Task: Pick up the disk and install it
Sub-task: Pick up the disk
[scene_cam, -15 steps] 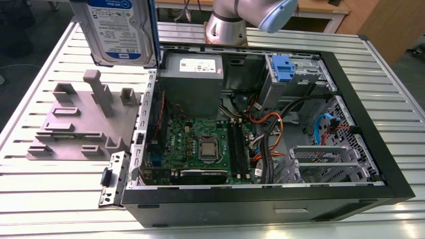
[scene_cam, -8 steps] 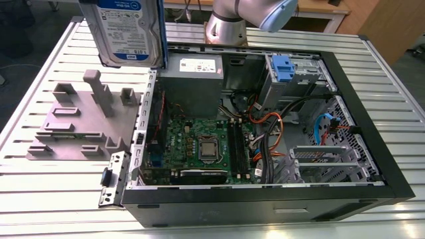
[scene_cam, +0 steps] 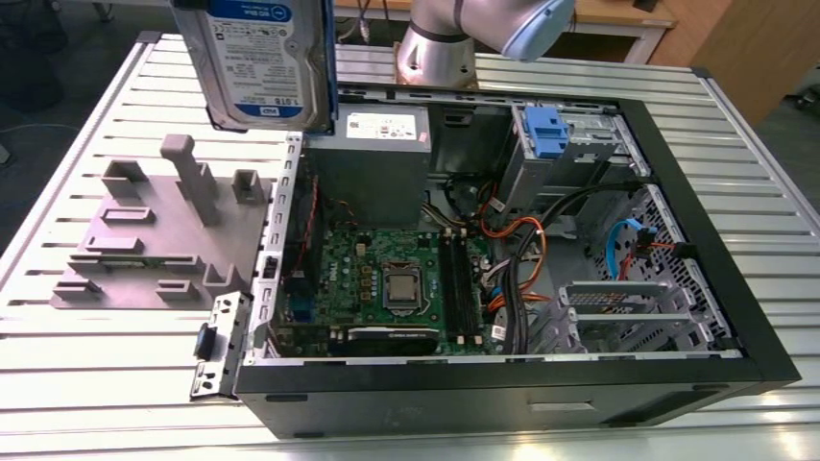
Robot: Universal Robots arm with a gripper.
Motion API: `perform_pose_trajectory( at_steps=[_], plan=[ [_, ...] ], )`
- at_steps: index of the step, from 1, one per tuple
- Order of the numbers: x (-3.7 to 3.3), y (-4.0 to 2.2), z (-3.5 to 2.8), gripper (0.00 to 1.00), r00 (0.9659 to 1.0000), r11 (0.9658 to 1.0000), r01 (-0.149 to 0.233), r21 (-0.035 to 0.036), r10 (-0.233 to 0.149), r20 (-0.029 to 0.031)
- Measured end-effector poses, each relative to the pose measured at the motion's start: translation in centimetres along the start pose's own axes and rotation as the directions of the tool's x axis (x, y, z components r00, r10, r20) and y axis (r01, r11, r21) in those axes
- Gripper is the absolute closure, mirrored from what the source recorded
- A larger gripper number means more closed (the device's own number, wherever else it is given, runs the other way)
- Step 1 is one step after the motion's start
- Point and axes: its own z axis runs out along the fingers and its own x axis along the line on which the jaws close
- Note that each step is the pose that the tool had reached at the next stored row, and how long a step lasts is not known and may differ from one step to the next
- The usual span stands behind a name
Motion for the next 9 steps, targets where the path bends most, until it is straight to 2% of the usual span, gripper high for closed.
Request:
perform_pose_trajectory(
  at_steps=[9],
  plan=[
    [-0.02, -1.48, 0.02, 0.64, 1.0000, 1.0000, 0.000, 0.0000, 0.000, 0.0000]
  ],
)
